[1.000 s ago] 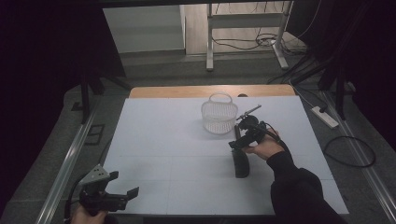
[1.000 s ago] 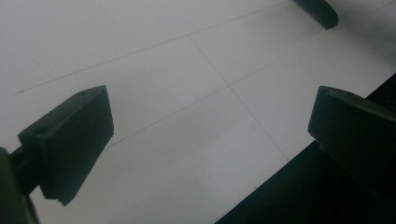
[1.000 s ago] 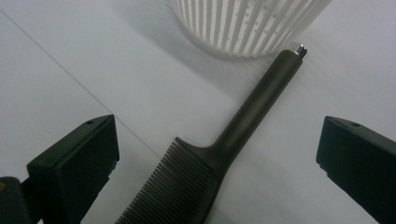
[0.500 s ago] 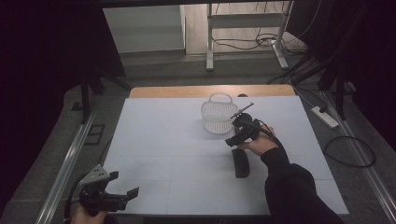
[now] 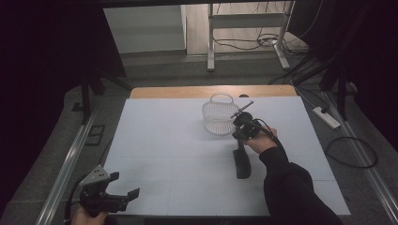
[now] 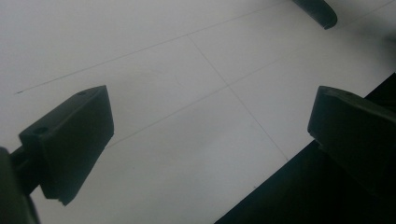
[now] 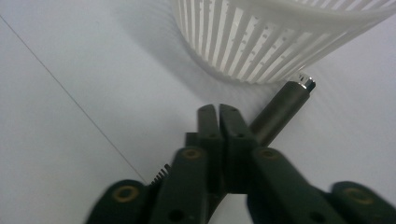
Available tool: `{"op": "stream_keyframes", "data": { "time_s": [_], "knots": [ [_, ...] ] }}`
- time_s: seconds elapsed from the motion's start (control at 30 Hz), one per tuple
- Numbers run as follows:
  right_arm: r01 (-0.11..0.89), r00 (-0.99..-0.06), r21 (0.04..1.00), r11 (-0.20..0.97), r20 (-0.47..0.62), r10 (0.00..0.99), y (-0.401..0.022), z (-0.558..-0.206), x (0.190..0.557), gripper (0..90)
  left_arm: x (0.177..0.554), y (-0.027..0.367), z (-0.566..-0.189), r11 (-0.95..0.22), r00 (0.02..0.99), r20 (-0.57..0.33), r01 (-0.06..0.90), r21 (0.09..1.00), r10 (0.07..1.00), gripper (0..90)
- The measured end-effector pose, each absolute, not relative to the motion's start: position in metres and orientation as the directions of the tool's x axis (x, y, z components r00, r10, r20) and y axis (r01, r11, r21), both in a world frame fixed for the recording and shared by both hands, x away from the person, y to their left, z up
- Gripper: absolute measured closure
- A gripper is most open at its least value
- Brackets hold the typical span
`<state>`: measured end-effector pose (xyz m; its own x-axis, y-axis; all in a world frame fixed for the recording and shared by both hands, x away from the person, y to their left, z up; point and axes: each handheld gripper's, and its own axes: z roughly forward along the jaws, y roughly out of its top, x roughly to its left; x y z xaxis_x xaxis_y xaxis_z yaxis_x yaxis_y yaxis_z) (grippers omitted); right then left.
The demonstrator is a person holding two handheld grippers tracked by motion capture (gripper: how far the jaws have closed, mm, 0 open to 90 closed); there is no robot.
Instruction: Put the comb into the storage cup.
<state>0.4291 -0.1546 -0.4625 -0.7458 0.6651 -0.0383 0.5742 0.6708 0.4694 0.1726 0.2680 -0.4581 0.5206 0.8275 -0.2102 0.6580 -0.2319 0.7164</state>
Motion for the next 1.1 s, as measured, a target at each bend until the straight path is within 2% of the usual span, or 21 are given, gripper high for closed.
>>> {"op": "stream_keyframes", "data": {
  "time_s": [0.3, 0.8, 1.1],
  "knots": [
    [0.555, -0.764, 0.459, 0.694, -0.05, 0.643, -0.15, -0.47, 0.432, 89.5, 0.173, 0.268, -0.458, -0.232, 0.522, -0.212, 0.659, 0.716, 0.826, 1.4],
    [0.58, -0.766, 0.389, 0.715, -0.039, 0.642, -0.148, -0.499, 0.44, 89.5, 0.173, 0.268, -0.458, -0.236, 0.524, -0.211, 0.659, 0.714, 0.825, 1.7],
    [0.585, -0.759, 0.393, 0.709, -0.043, 0.65, -0.15, -0.501, 0.442, 89.5, 0.173, 0.268, -0.458, -0.234, 0.523, -0.213, 0.659, 0.715, 0.825, 1.8]
  ]
}}
